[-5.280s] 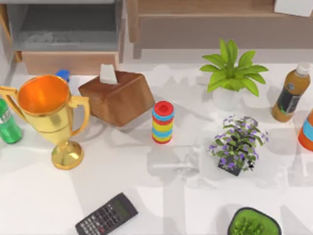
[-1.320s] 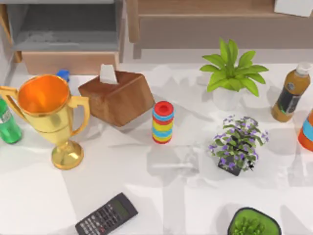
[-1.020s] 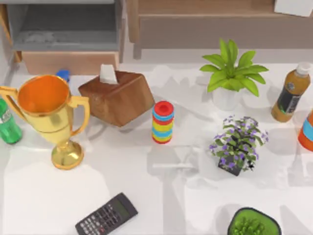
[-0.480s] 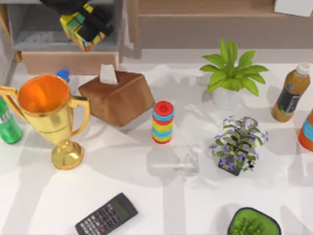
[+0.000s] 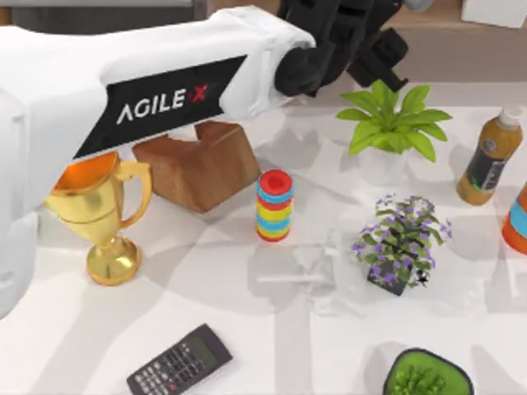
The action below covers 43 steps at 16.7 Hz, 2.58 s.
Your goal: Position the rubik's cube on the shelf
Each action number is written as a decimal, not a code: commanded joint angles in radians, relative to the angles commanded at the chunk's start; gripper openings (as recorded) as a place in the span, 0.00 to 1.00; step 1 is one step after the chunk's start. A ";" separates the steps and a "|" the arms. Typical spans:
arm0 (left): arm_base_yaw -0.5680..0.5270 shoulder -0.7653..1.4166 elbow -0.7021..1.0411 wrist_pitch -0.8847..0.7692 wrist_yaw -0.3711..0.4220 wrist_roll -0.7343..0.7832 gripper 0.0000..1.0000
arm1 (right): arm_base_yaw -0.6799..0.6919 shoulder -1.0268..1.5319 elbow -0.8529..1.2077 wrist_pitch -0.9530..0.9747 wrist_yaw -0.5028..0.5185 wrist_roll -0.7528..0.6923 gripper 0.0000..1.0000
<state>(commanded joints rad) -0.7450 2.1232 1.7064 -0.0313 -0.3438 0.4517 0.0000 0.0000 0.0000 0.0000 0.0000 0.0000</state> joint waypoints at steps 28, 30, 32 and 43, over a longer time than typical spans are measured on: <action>-0.051 0.332 -0.072 1.162 -0.369 -0.241 0.00 | 0.000 0.000 0.000 0.000 0.000 0.000 1.00; -0.027 0.372 0.018 1.105 -0.346 -0.251 0.00 | 0.000 0.000 0.000 0.000 0.000 0.000 1.00; -0.002 0.413 0.106 1.046 -0.324 -0.262 0.00 | 0.000 0.000 0.000 0.000 0.000 0.000 1.00; 0.042 0.483 0.244 0.945 -0.293 -0.282 0.15 | 0.000 0.000 0.000 0.000 0.000 0.000 1.00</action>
<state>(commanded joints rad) -0.7028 2.6058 1.9507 0.9137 -0.6368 0.1701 0.0000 0.0000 0.0000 0.0000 0.0000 0.0000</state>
